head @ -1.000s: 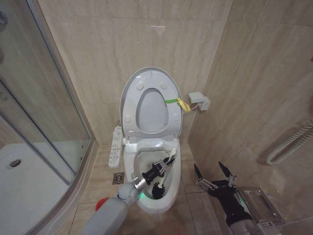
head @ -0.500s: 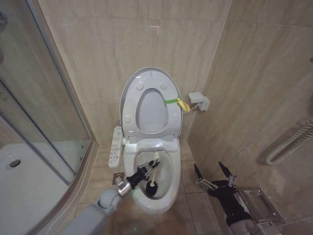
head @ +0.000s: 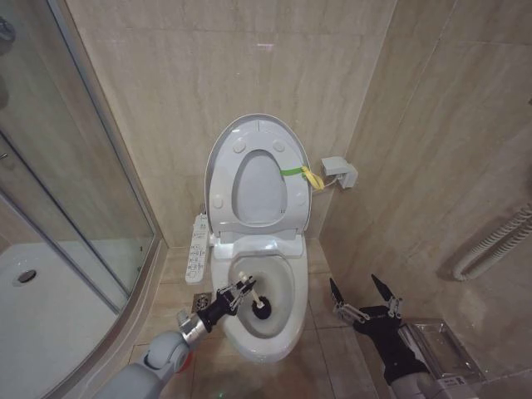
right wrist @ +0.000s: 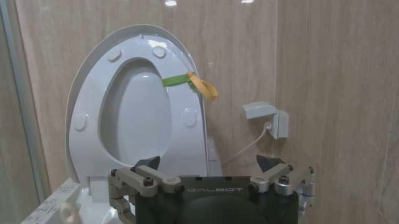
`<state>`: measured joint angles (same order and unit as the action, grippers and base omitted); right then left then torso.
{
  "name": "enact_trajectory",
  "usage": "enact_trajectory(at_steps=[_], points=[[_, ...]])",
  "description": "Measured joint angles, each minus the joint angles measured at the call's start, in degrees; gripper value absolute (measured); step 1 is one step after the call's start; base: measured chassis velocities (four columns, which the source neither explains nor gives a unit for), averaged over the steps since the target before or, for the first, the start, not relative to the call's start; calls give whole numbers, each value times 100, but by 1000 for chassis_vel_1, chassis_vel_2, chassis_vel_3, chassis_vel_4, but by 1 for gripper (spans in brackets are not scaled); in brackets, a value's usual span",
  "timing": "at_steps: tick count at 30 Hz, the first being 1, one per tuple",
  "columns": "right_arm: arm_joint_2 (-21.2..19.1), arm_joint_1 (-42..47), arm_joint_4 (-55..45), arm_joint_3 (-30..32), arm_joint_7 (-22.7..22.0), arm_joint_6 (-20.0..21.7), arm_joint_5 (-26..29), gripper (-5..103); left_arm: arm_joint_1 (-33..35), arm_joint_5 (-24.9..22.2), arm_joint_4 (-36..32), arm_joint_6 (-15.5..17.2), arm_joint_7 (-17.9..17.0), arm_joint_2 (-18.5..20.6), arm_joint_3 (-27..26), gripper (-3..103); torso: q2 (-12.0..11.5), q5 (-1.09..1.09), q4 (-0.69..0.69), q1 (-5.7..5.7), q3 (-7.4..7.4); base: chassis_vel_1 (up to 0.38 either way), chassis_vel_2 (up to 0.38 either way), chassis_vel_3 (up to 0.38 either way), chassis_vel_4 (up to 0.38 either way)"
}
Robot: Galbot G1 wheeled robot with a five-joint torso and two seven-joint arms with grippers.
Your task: Open the toilet lid, clean the toilet bowl with a toilet brush, close the toilet lid, and flush.
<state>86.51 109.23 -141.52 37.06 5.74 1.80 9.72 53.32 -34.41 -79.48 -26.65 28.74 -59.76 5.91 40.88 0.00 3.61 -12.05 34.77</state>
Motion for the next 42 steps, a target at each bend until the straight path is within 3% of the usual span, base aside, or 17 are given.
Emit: enact_trajectory(at_steps=[9, 21, 31, 42], points=[[0, 0, 0, 0, 0, 0, 0, 100, -517, -14, 677, -97, 93, -503, 36, 16, 0, 0, 0, 0, 0, 0, 0, 0, 0], [0, 0, 0, 0, 0, 0, 0, 100, -1299, -157, 966, -50, 42, -676, 475, 16, 0, 2, -2, -1, 0, 0, 0, 0, 0], [0, 0, 0, 0, 0, 0, 0, 100, -1641, -130, 1423, -55, 57, -1079, 1038, 16, -1, 1, -1, -1, 0, 0, 0, 0, 0], [0, 0, 0, 0, 0, 0, 0, 100, -1783, -10, 2155, -217, 284, -1460, 1190, 16, -1, 1, -1, 0, 0, 0, 0, 0, 0]])
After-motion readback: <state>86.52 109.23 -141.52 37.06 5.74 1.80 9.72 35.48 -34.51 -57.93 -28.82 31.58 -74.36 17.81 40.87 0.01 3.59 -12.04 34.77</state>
